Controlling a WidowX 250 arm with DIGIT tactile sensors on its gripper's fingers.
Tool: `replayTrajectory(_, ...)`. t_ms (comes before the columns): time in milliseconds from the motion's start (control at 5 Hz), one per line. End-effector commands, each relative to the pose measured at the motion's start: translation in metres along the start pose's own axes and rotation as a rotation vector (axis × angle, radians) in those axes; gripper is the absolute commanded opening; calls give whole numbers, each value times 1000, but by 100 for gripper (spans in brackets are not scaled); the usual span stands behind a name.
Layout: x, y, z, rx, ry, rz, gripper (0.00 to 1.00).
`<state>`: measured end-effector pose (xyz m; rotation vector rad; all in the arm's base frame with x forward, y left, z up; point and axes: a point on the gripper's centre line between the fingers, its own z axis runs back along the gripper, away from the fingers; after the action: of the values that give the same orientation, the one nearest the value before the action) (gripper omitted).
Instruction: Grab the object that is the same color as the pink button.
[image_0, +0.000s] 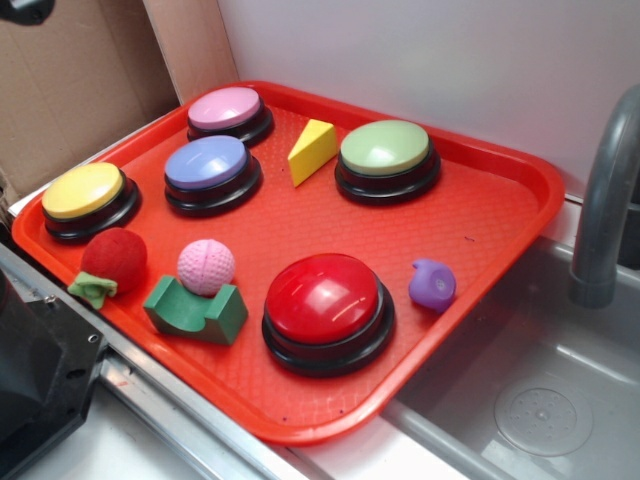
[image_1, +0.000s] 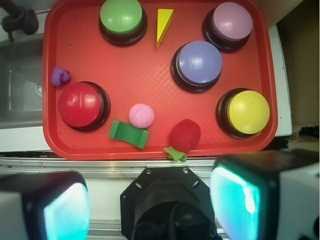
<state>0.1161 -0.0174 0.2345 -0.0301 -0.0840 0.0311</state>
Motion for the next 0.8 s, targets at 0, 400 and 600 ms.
replayTrajectory(0, 0, 0, 0, 0, 0, 0, 100)
replayTrajectory(400, 6, -11, -49, -44, -88, 301, 100)
replayTrajectory(600, 14, -13, -83, -50, -107, 407, 100)
